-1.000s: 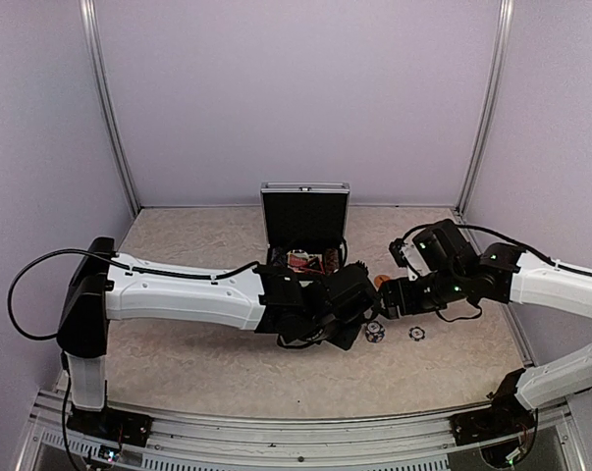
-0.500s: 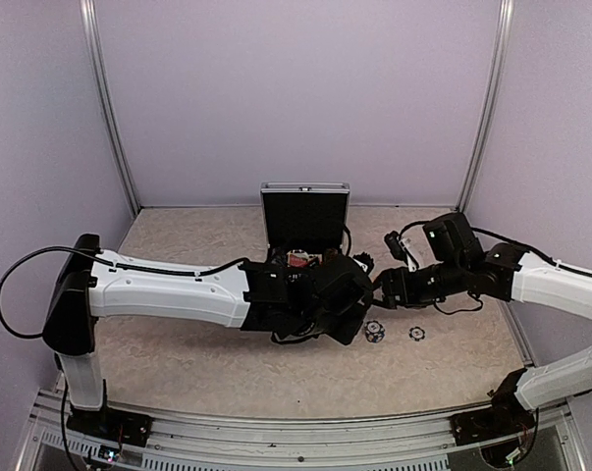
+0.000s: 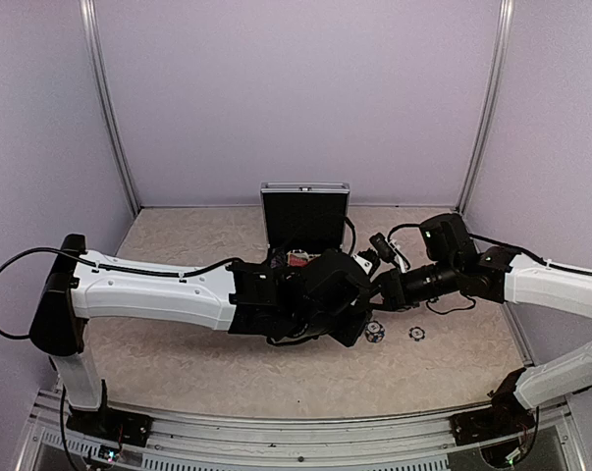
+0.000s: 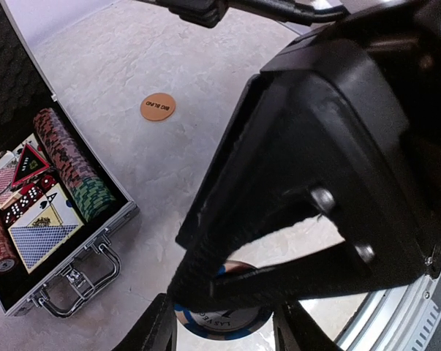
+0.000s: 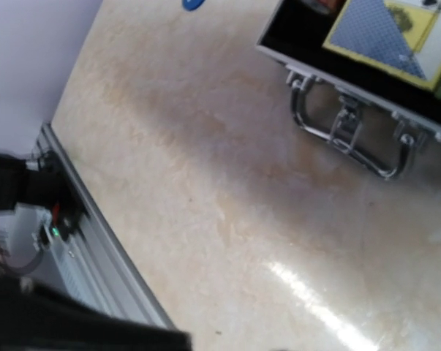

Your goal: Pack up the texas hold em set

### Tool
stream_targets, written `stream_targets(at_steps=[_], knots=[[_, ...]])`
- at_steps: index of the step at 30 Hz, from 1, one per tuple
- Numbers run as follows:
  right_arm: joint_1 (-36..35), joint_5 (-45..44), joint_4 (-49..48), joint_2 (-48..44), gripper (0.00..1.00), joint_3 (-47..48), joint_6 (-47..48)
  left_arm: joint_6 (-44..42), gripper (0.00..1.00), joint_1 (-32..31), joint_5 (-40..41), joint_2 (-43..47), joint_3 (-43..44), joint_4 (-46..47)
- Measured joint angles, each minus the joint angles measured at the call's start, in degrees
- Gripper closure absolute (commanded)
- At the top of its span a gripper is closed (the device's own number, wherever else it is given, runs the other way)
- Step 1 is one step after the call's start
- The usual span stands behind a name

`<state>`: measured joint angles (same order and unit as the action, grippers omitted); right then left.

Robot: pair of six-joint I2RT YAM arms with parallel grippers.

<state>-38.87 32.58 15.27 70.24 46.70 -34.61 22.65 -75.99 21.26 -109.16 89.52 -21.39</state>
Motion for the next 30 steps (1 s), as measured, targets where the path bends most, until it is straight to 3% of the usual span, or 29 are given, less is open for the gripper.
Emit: stream_targets(at_steps=[3,7,13,20,30], knots=[[0.0,1.3,-0.5,0.0,1.00,-0.2,0.1,0.0,0.54,0.0,-0.3,0.0,-0.2,0.1],[0.0,2.8,-1.0,0.0,1.00,-0.6,1.4,0.0,0.44,0.2,-0.9,0.2,-0.8,0.5],[0.0,3.6,-1.6,0.0,1.00,-0.8,2.3,0.4,0.02,0.4,-1.6,2.8,-3.1,0.9],[0.0,1.2,-2.1,3.6,1.00,2.1,7.2,5.7,0.01,0.7,-0.5,13.4,-15.5,0.7],[-4.2,-7.9,-5.9,21.6,1.00,15.3,22.2,19.8,0.01,7.4,4.6,38.7,-34.2,-4.4]])
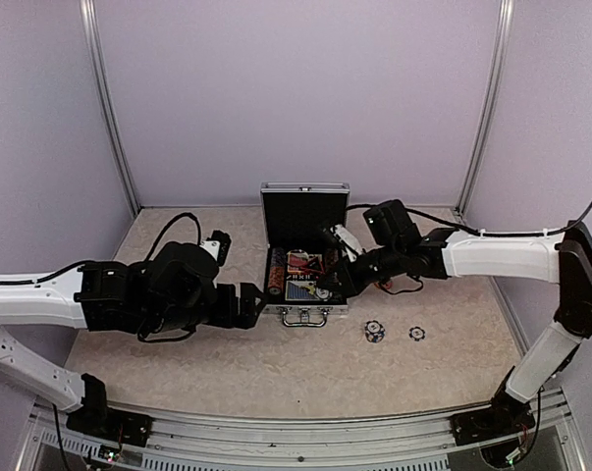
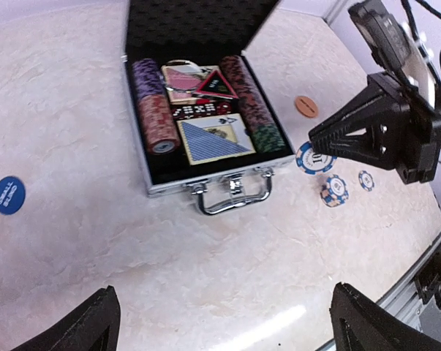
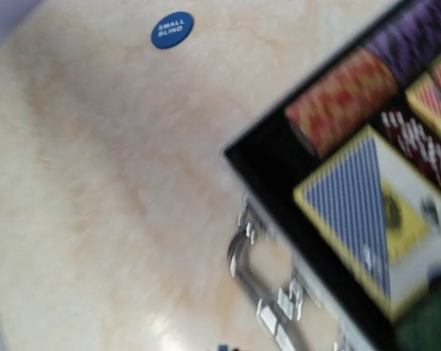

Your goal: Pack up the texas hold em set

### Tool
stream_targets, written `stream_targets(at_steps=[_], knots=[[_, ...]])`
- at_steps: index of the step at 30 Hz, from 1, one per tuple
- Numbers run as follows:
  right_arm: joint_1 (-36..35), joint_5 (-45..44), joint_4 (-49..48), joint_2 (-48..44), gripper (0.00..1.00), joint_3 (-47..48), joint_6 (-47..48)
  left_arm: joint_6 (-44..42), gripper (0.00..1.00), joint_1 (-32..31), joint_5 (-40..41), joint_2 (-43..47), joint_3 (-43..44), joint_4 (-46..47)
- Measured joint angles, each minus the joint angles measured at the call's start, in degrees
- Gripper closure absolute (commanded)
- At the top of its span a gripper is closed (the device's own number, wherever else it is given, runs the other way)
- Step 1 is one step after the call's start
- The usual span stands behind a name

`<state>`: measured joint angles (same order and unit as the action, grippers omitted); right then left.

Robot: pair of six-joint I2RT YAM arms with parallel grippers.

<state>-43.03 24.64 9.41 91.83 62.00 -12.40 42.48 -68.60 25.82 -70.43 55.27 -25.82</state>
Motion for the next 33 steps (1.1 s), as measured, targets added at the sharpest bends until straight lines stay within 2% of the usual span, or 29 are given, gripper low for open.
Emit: stream_targets(at_steps=[5,13,21,33], knots=[[-3.3,-4.8,-1.7,11.8,1.00,8.0,10.6,4.7,0.01,2.6,-0.2,5.9,-6.6,-1.1],[-6.5,-11.3,-1.4,25.0,1.00,23.0,25.9,8.4,0.01,2.7,-0.5,7.4,-8.6,-2.4],[-7.0,-11.7,-1.2,29.2,1.00,30.1,33.5,10.0,0.01,2.7,-0.4,10.5,-9.4,-3.3],[-7.5,-12.3,-1.2,32.9,1.00,30.3,38.8,10.1,0.01,2.9,-0.3,11.0,-9.4,-3.8]])
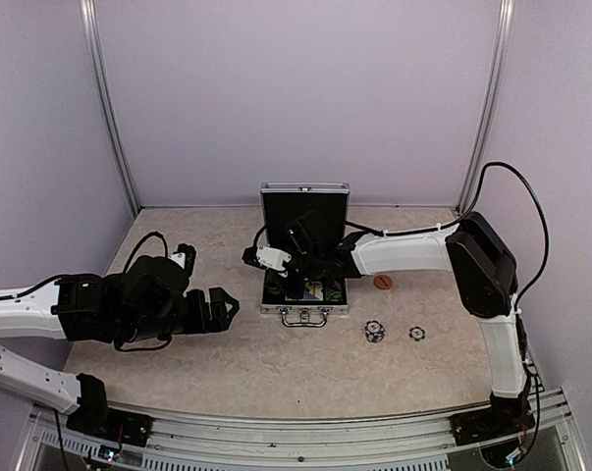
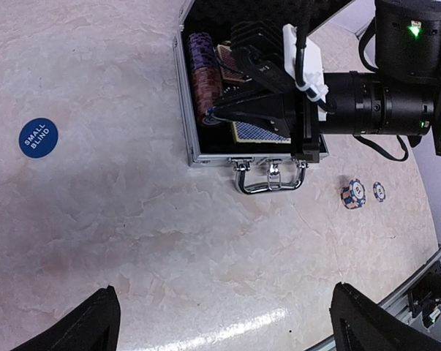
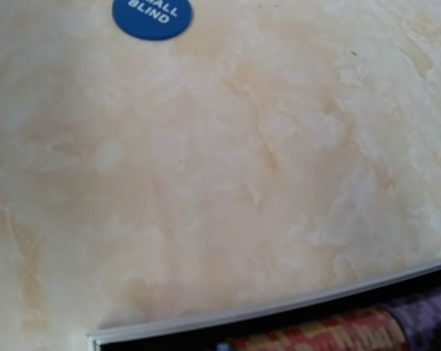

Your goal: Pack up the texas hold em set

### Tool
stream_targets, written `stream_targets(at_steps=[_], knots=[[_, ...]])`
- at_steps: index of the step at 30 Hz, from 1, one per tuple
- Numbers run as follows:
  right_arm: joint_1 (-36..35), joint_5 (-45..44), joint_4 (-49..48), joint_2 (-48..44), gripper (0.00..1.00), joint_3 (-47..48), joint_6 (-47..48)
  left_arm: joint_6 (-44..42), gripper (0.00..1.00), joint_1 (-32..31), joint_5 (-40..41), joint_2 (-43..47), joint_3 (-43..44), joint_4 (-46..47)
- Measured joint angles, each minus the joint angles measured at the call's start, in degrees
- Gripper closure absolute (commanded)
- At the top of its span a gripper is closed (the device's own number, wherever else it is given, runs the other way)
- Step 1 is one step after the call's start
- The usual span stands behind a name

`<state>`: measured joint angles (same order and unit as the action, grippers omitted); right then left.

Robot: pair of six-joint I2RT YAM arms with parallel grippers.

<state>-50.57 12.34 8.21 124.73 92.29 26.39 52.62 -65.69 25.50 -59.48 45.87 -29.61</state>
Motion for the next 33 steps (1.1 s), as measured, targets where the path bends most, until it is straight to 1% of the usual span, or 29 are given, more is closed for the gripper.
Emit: stream_targets(at_steps=[6,10,13,16,18,25,33], knots=[[-0.6,-3.3,-1.3,0.6,1.00,-0.3,1.9,-0.1,0.01,0.8,-0.1,-0.2,0.0,0.0],[-1.5,-5.8,-1.9,1.9,0.97,-0.4,3.2,-0.2,0.01,1.2,-0.5,-0.5,0.0,0.0],[-1.5,-6.9,-2.1,2.4,0.88,-0.8,3.6,-0.3,0.01,1.5,-0.8,-0.5,0.0,0.1],[-1.5,-8.0,-2.2,2.5,0.75,-1.0,4.0,-0.4,0.01,1.7,-1.1,-0.5,0.0,0.1],[-1.6,-8.0,-2.2,2.5,0.73,-1.3,4.2,-0.4,0.01,1.7,-1.2,-0.5,0.0,0.3],[-2.6,-10.3,-4.5,2.4,0.73,-2.4,4.5,-0.6,0.01,1.8,-1.5,-0.5,0.0,0.9],[-2.5,-17.6,-6.1,2.4,0.74,-2.8,5.8,-0.6,0.01,1.9,-1.9,-0.5,0.0,1.3]])
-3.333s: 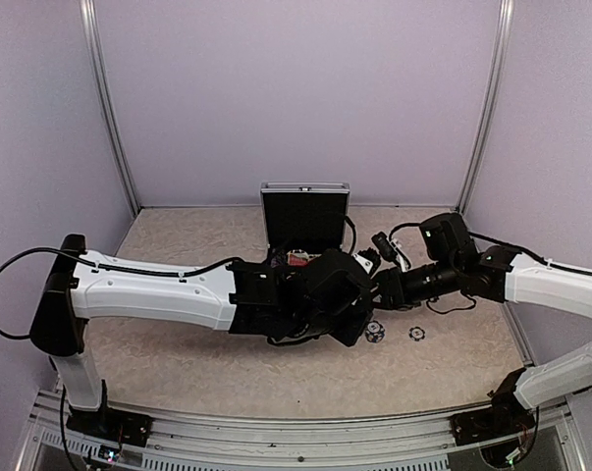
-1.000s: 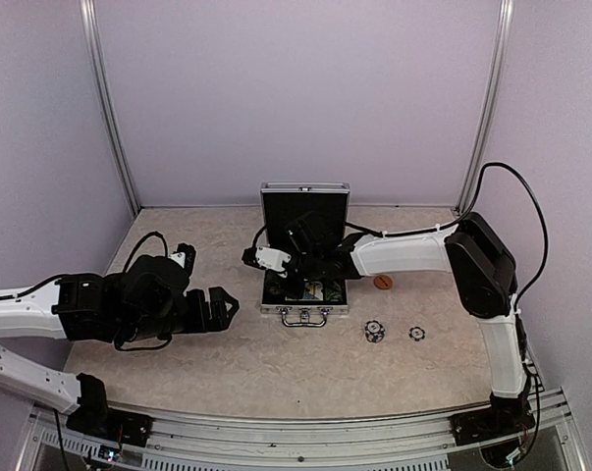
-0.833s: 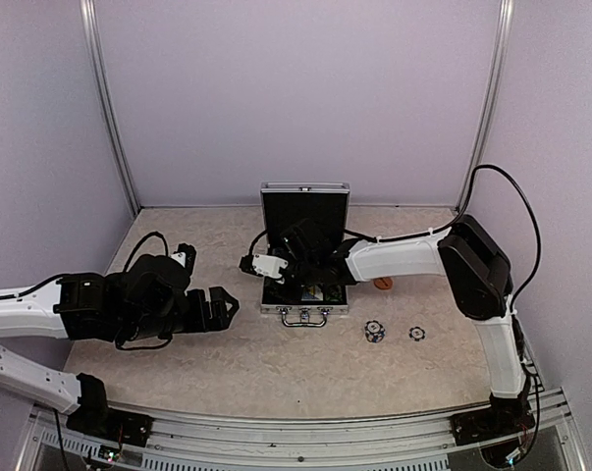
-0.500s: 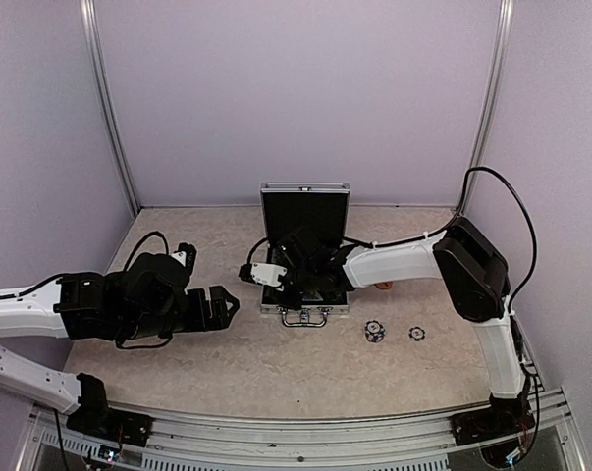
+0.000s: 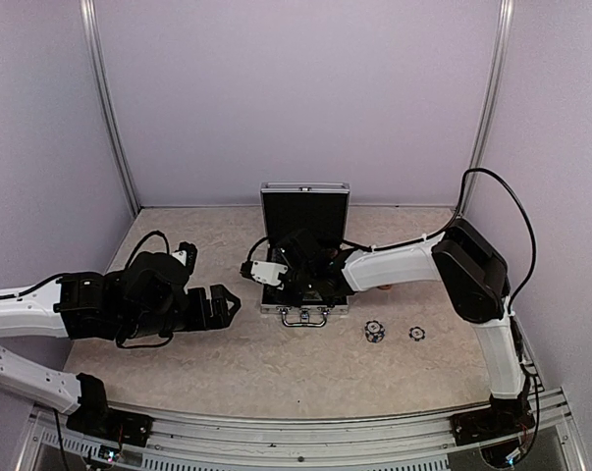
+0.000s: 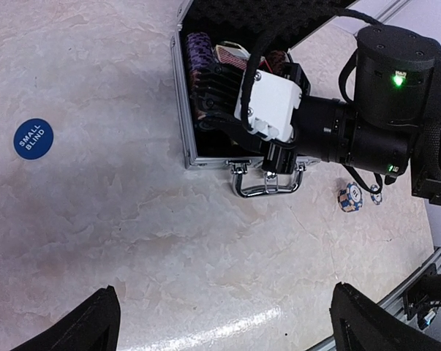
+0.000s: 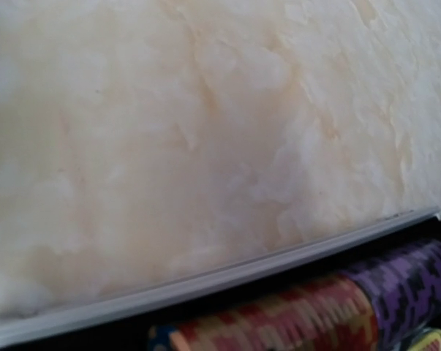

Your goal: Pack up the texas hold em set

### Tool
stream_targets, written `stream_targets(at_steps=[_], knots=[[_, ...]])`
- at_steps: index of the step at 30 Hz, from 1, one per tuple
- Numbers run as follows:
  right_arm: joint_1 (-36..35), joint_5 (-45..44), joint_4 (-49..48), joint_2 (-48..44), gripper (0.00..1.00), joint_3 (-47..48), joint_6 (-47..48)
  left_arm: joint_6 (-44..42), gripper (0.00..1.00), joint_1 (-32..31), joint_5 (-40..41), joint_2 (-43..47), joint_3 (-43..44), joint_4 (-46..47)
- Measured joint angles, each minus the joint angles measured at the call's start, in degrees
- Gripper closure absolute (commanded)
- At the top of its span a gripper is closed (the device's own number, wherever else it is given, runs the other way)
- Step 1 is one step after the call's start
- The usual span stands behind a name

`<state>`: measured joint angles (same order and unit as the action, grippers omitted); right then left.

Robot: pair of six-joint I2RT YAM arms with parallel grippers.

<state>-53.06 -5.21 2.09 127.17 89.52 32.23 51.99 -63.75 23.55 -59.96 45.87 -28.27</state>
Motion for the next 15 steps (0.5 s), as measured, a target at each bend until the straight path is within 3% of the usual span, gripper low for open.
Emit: stream_targets(at_steps=[11,12,13,15], knots=[[-0.2,-1.3,-0.1,-0.3,0.71,-0.3,0.8,0.0,0.01,0.0,-0.7,0.1,0.0,0.4],[-0.2,-1.3,0.0,-0.4,0.62,-0.3,0.8,0.0,0.01,0.0,-0.7,0.1,0.0,0.4],[-0.2,-1.4,0.2,-0.5,0.47,-0.3,0.8,0.0,0.01,0.0,-0.7,0.1,0.0,0.4],[-0.2,-2.1,0.7,-0.9,0.35,-0.3,0.3,0.0,0.01,0.0,-0.7,0.1,0.0,0.4]])
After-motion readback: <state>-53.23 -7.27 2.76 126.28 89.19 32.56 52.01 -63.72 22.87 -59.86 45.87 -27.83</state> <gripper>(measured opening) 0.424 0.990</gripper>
